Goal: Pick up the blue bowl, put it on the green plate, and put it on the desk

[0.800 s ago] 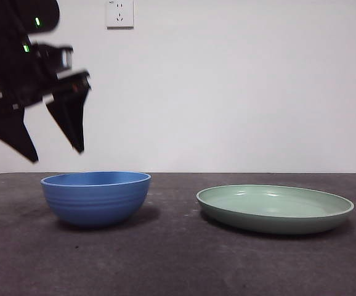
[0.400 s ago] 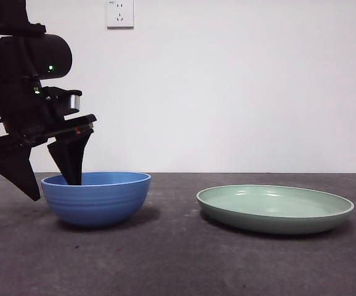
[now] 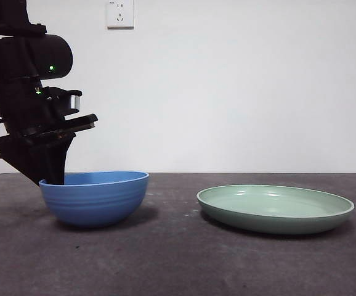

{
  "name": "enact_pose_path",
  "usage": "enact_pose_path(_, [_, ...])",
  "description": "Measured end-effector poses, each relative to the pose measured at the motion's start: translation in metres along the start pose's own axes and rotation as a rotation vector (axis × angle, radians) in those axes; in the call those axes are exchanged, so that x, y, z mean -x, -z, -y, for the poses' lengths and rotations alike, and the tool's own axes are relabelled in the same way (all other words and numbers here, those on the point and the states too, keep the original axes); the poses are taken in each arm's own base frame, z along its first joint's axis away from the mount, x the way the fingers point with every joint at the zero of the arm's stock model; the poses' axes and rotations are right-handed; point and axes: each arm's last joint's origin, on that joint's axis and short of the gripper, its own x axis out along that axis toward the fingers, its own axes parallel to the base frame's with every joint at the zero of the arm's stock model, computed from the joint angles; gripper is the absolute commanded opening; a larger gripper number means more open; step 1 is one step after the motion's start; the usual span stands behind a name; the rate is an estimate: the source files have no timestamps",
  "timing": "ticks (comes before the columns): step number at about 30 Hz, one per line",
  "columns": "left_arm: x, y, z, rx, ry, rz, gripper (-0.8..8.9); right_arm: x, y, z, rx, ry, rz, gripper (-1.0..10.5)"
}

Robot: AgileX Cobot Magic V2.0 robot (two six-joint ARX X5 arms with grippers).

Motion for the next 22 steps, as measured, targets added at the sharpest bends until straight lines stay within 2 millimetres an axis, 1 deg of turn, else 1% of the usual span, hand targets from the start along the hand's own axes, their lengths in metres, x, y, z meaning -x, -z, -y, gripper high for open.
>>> enact_pose_path(6, [0.003,0.000,0.001,-0.001,0.001,0.010,0.10,0.000,0.000,0.000,0.000,0.000,0.000,3.4])
enact_pose_path(8, [0.009,-0.001,0.004,-0.004,0.002,0.030,0.10,0.000,0.000,0.000,0.000,0.000,0.000,3.4])
enact_pose_path(11, [0.025,-0.002,0.011,-0.009,0.016,0.093,0.10,0.000,0.000,0.000,0.000,0.000,0.000,3.4])
enact_pose_path(15, [0.046,-0.006,0.029,-0.039,0.048,0.172,0.10,0.000,0.000,0.000,0.000,0.000,0.000,3.4])
enact_pose_path(17, [0.053,-0.010,0.039,-0.062,0.066,0.194,0.10,0.000,0.000,0.000,0.000,0.000,0.000,3.4])
enact_pose_path(22, [0.072,-0.022,0.076,-0.146,0.129,0.274,0.10,0.000,0.000,0.000,0.000,0.000,0.000,3.4])
